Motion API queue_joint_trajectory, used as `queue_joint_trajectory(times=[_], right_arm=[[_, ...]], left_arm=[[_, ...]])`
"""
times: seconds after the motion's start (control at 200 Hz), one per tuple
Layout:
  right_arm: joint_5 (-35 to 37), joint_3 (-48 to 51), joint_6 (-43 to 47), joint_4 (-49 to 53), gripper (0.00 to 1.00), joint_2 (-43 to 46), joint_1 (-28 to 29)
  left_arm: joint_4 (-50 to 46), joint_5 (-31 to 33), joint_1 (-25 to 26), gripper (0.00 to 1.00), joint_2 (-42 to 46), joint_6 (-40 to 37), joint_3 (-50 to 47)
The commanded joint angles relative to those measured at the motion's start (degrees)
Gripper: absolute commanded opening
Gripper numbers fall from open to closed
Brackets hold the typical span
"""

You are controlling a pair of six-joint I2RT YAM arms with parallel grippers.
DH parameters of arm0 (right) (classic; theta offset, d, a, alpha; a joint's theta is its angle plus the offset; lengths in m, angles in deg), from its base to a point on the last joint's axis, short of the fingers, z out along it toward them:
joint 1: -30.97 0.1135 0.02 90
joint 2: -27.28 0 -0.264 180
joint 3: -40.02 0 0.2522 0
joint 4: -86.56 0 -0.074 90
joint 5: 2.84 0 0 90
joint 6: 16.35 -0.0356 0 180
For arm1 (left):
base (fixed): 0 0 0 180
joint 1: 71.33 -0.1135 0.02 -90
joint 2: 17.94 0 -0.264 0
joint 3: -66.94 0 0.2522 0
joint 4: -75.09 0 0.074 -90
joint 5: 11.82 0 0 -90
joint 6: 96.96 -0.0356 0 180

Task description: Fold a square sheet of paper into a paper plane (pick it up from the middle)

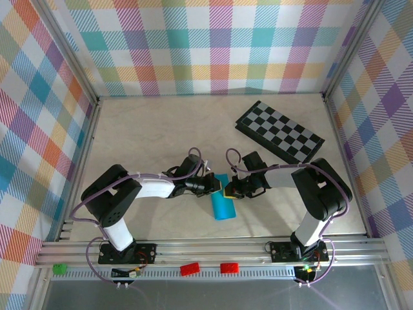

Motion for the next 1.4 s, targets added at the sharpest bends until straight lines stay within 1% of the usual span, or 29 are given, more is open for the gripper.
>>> queue_joint_trajectory(times=[0.0,0.2,0.43,0.54,0.62,0.79,0.87,1.0,1.155,1.2,1.265,1.395], right_arm=[[9.0,3.5,-1.3,6.6,0.00,-3.0,-0.6],[9.0,4.4,-2.0,5.6,0.00,-2.9,-0.6],[9.0,5.4,-2.8,4.2,0.00,-2.9,-0.6],[9.5,5.8,-3.0,4.3,0.00,-2.6,-0.6],[9.5,6.2,-3.2,3.9,0.00,-2.5,-0.6],[9.7,5.8,-3.1,4.4,0.00,-2.5,-0.6],[9.9,5.7,-3.2,4.8,0.00,-2.0,-0.6],[10.2,5.7,-3.2,5.6,0.00,-1.5,-0.6],[10.3,6.2,-3.6,4.9,0.00,-1.6,-0.6],[10.2,6.3,-3.8,4.5,0.00,-1.7,-0.6],[10.3,6.3,-4.0,4.5,0.00,-1.6,-0.6],[10.5,6.6,-3.9,4.4,0.00,-1.6,-0.6]], left_arm=[[-2.9,0.4,-0.2,0.00,1.0,-2.0,-0.4],[-7.2,2.0,-0.2,0.00,1.6,-4.4,-0.5],[-5.4,3.7,-0.3,0.00,-0.2,-4.5,-5.7],[-8.7,6.5,-0.3,0.00,1.8,-5.7,-8.1],[-11.2,7.5,-0.3,0.00,3.2,-6.8,-7.5],[-15.8,7.2,-0.3,0.00,6.7,-8.5,-1.6],[-17.4,5.2,-0.6,0.00,6.7,-9.9,1.3],[-16.7,1.7,-1.1,0.00,4.6,-11.2,3.9],[-16.5,1.3,-2.6,0.00,0.5,-12.5,5.3],[-16.5,1.5,-2.9,0.00,-0.6,-13.3,5.4],[-16.4,0.1,-3.6,0.00,-2.2,-14.0,5.3],[-14.7,-0.4,-5.5,0.00,-4.2,-14.5,2.5]])
